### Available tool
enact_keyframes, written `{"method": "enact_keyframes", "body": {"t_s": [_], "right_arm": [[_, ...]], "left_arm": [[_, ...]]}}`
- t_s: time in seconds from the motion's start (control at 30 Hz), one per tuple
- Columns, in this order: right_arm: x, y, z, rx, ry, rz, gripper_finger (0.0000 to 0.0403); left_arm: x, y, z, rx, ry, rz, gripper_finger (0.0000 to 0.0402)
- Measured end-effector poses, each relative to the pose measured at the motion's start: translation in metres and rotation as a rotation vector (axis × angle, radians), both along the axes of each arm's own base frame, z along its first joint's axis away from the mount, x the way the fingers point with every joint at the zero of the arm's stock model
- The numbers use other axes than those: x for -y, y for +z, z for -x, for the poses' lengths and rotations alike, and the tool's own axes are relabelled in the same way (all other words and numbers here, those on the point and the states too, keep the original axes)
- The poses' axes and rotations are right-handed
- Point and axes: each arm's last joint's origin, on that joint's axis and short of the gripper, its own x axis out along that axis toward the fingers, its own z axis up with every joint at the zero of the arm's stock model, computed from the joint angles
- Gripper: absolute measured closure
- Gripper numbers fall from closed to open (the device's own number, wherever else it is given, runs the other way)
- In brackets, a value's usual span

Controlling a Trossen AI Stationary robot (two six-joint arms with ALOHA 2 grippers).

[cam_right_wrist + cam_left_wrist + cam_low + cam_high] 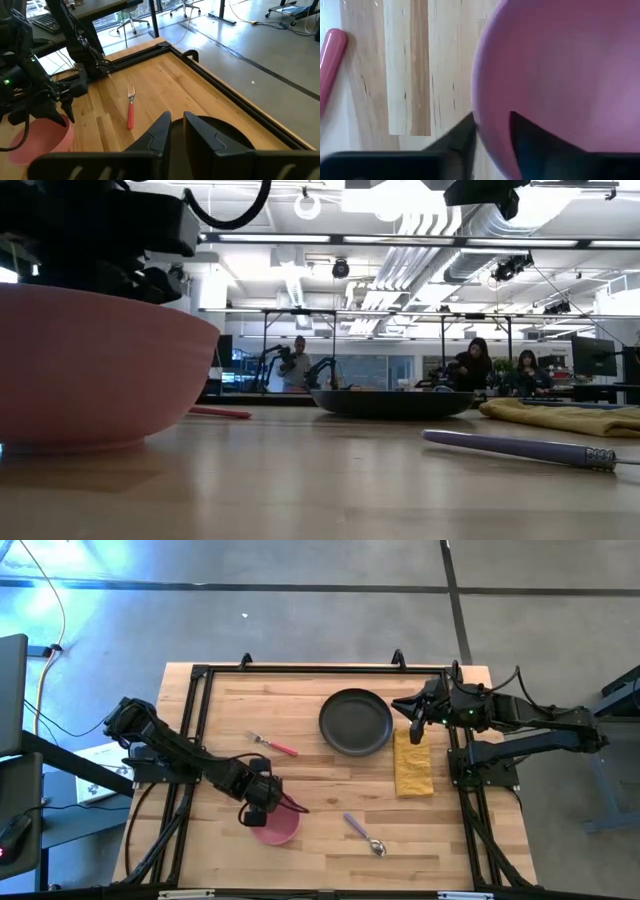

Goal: Set table place
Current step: Put the pink bowl on top of the black plate

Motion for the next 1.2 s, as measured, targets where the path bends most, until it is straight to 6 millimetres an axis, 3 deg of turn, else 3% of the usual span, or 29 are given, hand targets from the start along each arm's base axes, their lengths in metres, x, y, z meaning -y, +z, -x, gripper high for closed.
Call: {"method": "enact_keyframes", "body": {"t_s": [0.1, 0.23, 0.37, 0.73, 0.97, 1.2], "right_arm": [[0.000, 0.000, 0.000, 0.000, 0.000, 0.000, 0.0361], [0.000, 0.000, 0.000, 0.000, 0.000, 0.001, 0.0364], [0.000, 0.000, 0.000, -0.001, 0.001, 0.000, 0.0379], [-0.002, 0.002, -0.009, 0.025, 0.012, 0.052, 0.0402], [-0.019, 0.005, -0.048, 0.007, -0.069, 0.240, 0.0403], [-0.033, 0.019, -0.109, -0.175, -0.205, 0.445, 0.0403]], "left_arm": [[0.000, 0.001, -0.001, 0.015, 0.016, 0.009, 0.0388], [-0.002, 0.006, -0.004, 0.029, 0.039, -0.036, 0.0388], [-0.016, 0.025, -0.013, 0.048, 0.087, -0.161, 0.0395], [-0.086, 0.138, -0.053, 0.208, 0.126, -0.694, 0.0400], [-0.138, 0.188, -0.053, 0.200, 0.193, -0.852, 0.0400], [-0.170, 0.197, -0.045, 0.168, 0.276, -0.878, 0.0401]]}}
